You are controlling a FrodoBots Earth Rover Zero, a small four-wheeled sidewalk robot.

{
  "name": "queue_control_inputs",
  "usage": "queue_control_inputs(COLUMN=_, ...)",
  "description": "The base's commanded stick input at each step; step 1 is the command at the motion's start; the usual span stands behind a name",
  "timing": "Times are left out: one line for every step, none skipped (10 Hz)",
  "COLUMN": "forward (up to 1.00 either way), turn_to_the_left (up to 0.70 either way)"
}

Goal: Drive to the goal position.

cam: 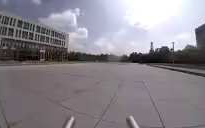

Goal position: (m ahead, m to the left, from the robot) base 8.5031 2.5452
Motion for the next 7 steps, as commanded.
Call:
queue_control_inputs(forward=0.7, turn_to_the_left=0.14)
queue_control_inputs(forward=0.7, turn_to_the_left=0.04)
queue_control_inputs(forward=0.7, turn_to_the_left=0.04)
queue_control_inputs(forward=0.7, turn_to_the_left=0.04)
queue_control_inputs(forward=0.7, turn_to_the_left=0.04)
queue_control_inputs(forward=0.7, turn_to_the_left=0.04)
queue_control_inputs(forward=0.7, turn_to_the_left=0.04)
